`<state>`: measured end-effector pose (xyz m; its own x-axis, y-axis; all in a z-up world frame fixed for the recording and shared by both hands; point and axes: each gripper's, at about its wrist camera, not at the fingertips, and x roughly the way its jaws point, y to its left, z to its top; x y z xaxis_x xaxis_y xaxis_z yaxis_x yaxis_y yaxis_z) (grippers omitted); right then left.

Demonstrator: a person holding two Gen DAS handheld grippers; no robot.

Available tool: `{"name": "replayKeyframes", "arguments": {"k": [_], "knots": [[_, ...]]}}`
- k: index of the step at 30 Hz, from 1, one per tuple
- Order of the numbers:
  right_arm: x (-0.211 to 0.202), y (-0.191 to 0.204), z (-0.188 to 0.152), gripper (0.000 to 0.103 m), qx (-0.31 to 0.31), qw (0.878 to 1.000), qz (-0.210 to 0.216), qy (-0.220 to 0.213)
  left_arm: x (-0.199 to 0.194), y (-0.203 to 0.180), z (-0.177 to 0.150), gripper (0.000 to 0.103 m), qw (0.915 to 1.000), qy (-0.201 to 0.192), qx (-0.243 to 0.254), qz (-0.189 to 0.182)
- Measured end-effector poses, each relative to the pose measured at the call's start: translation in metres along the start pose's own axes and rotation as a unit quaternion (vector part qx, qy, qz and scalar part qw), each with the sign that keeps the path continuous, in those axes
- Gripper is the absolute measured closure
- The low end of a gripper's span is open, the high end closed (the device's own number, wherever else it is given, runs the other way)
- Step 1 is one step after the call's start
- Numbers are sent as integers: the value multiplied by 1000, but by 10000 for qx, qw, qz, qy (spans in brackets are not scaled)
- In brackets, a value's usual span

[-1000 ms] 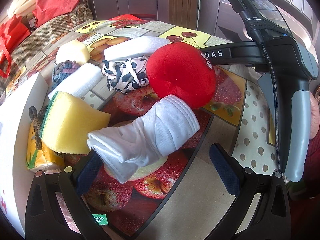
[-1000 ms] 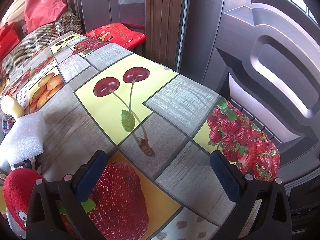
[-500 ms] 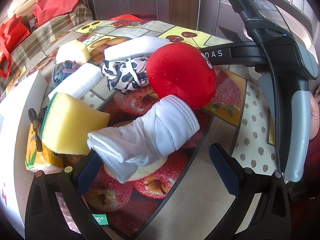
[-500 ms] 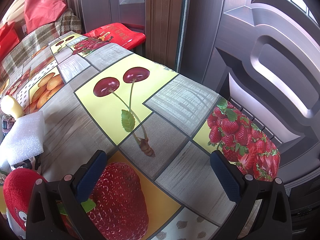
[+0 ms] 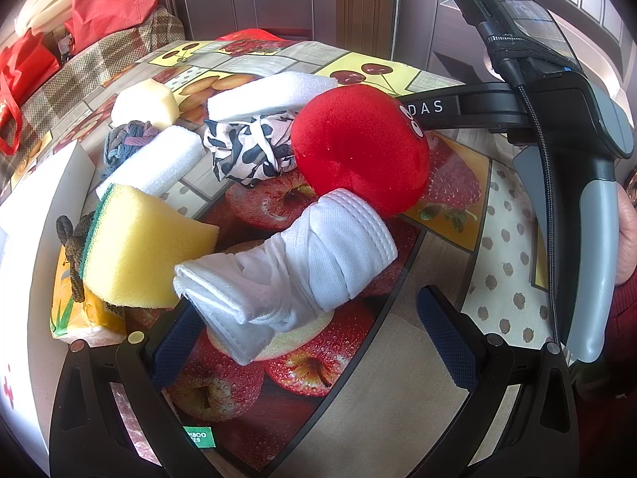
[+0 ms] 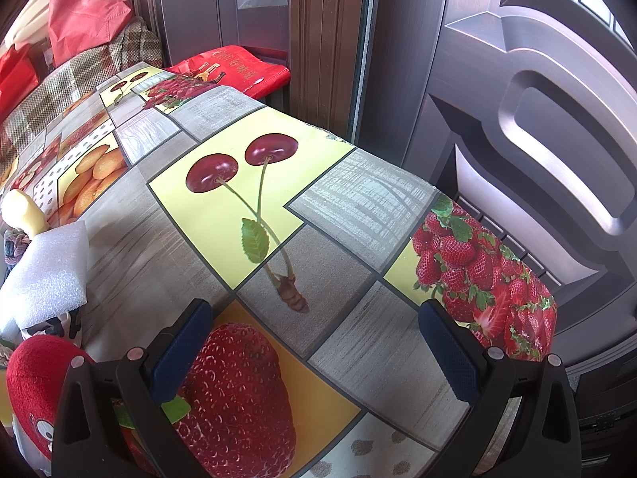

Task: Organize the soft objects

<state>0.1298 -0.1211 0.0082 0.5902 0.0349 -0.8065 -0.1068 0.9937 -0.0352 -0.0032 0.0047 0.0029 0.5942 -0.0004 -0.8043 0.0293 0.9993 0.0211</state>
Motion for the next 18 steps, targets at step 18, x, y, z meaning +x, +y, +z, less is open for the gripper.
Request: {"name": "replayKeyframes", "arguments": {"k": [18], "knots": [[-1,0,0,0,-20,10000,-22,3,0,-6,0,1,10000,-42,10,13]]}}
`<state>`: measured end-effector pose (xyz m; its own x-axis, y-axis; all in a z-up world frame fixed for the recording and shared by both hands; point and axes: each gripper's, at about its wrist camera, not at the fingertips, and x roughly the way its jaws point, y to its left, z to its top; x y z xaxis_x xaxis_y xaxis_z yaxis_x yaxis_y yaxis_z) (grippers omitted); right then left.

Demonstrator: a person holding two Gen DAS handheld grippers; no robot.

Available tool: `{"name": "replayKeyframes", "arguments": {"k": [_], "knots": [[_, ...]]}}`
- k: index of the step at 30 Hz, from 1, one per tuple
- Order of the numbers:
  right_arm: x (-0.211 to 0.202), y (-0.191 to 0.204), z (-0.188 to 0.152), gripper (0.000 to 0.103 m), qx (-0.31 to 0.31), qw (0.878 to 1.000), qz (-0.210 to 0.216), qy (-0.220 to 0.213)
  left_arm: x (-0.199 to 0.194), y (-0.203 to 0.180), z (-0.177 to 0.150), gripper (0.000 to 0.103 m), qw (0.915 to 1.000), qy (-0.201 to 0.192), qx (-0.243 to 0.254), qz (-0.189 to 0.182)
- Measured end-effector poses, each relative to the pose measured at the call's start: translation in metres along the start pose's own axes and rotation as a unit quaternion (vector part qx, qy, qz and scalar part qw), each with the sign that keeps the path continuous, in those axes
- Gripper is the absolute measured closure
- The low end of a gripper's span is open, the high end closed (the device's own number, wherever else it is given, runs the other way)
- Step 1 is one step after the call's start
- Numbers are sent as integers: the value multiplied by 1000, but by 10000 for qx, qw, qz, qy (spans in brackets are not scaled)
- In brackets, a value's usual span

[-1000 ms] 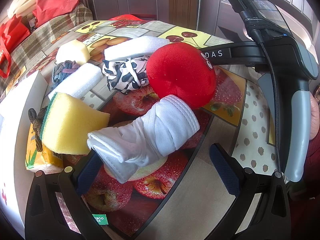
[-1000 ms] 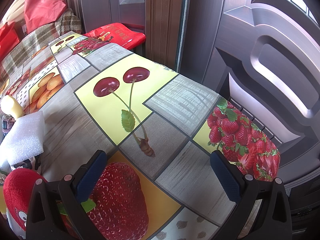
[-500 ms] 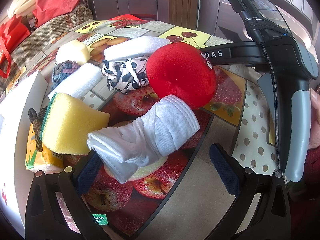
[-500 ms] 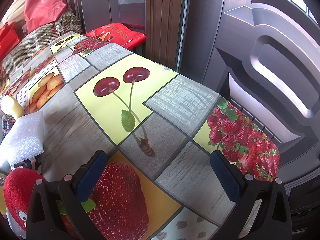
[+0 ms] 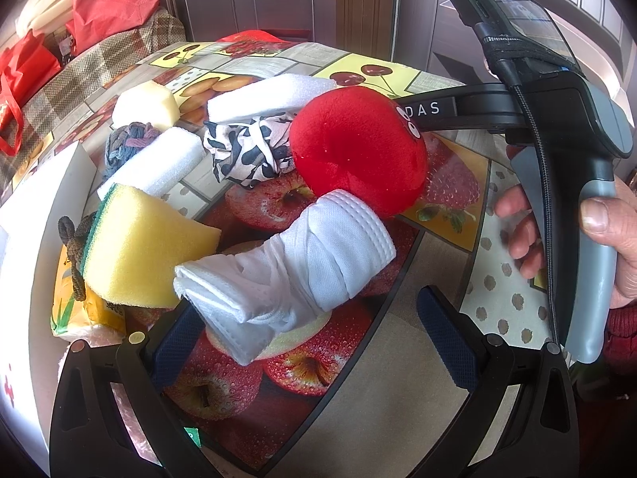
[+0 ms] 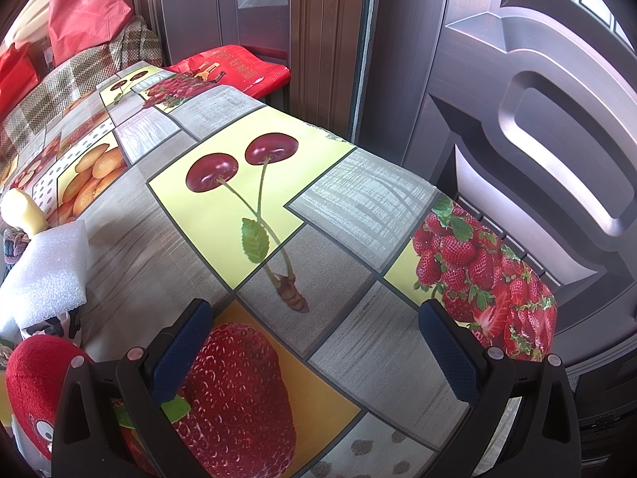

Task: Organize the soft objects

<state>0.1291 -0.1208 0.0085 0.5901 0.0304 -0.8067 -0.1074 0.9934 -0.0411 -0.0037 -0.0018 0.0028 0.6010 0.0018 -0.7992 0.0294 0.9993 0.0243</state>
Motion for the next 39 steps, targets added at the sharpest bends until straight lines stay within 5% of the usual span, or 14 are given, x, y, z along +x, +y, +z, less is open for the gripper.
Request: {"name": "replayKeyframes", "arguments": {"k": [6,11,14,17,21,25,30,35,39], "knots": [[0,-1,0,0,41,10000,61,-11,-72,2,-7,1,9916,-1140,-321,-517],[-3,-7,0,0,-191,9990,401,-95,-134,35,-30,0,9823,-1780,-571,143],[-14,-30,-3,0,303,9920,1167,-375,-149,68,-51,0,9768,-1897,-991,90],[-43,-56,-8,0,651,9700,1953,-1295,-151,85,-73,0,9736,-1926,-1227,49],[-87,-66,-19,0,-186,9140,3187,-2505,-134,67,-88,0,9869,-1398,-811,-29],[-108,-39,-27,0,-1568,8693,4294,-1881,-112,31,-97,0,9960,-873,-66,179],[-123,14,-69,0,-3079,8252,4578,-1214,-98,35,-98,0,9979,-564,-130,287],[-120,51,-99,0,-3965,8048,4343,-808,-96,45,-93,0,9982,-515,-296,116],[-108,64,-111,0,-4424,8019,3974,-575,-84,41,-87,1,9994,-322,-146,68]]}}
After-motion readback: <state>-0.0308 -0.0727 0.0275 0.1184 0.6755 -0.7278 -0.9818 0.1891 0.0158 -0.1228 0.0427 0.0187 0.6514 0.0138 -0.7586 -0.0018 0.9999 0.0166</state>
